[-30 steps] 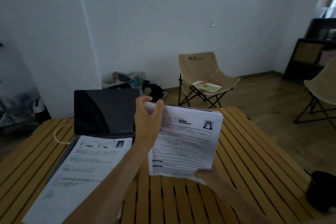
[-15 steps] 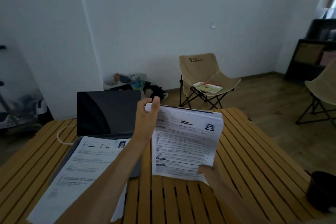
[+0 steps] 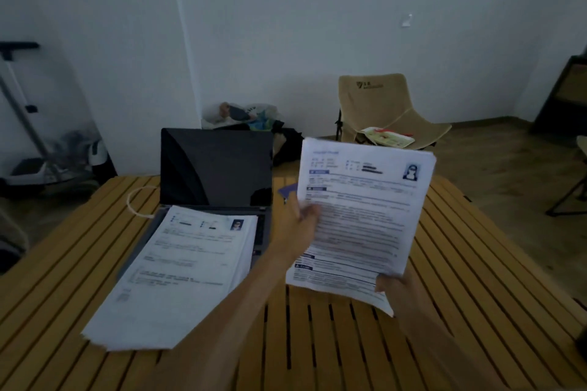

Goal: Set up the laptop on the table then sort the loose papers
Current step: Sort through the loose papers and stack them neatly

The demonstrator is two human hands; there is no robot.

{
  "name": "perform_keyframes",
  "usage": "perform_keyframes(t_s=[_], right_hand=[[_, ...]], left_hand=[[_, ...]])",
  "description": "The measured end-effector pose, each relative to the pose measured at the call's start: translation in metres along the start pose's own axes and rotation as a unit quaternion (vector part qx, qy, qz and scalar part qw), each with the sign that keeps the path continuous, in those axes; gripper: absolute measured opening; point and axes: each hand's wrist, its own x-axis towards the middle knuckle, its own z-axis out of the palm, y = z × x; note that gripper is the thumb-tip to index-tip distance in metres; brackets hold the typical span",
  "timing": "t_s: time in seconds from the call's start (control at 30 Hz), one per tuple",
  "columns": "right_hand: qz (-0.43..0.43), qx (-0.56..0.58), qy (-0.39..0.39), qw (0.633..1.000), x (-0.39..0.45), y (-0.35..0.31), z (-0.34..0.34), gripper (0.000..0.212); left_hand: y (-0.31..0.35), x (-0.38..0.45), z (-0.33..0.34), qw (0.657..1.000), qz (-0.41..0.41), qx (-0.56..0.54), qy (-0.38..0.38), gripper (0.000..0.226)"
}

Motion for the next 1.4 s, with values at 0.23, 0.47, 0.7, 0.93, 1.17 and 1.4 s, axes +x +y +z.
perform_keyframes(t_s=[0.23,0.47,0.7,0.93,1.17,1.4], right_hand=[[0.072,-0.008,-0.174,0.982,-0.002,-0.020,0.114,0.048],[0.082,-0.155,-0.329,0.928,-0.032,-0.032,0.207,0.039],[0.112,-0.215,-0.299,0.923,-0.040,-0.015,0.237,0.047],[0.104,-0.287,-0.272,0.913,-0.023,0.004,0.232,0.009],[0.155,-0.179,-0.147,0.960,-0.007,0.019,0.229,0.016],[0.229,-0.079,-0.212,0.947,0.001,0.016,0.235,0.061]], left_hand=[[0.012,-0.007,-0.148,0.975,-0.047,0.170,0.138,0.017],[-0.014,-0.057,-0.257,0.946,-0.108,0.260,0.161,0.025],[-0.045,-0.053,-0.278,0.950,-0.156,0.250,0.101,0.019],[-0.078,-0.038,-0.282,0.911,-0.221,0.333,0.104,0.027],[-0.081,-0.047,-0.295,0.884,-0.289,0.362,0.061,0.064],[-0.066,-0.052,-0.286,0.884,-0.319,0.336,-0.058,0.030]])
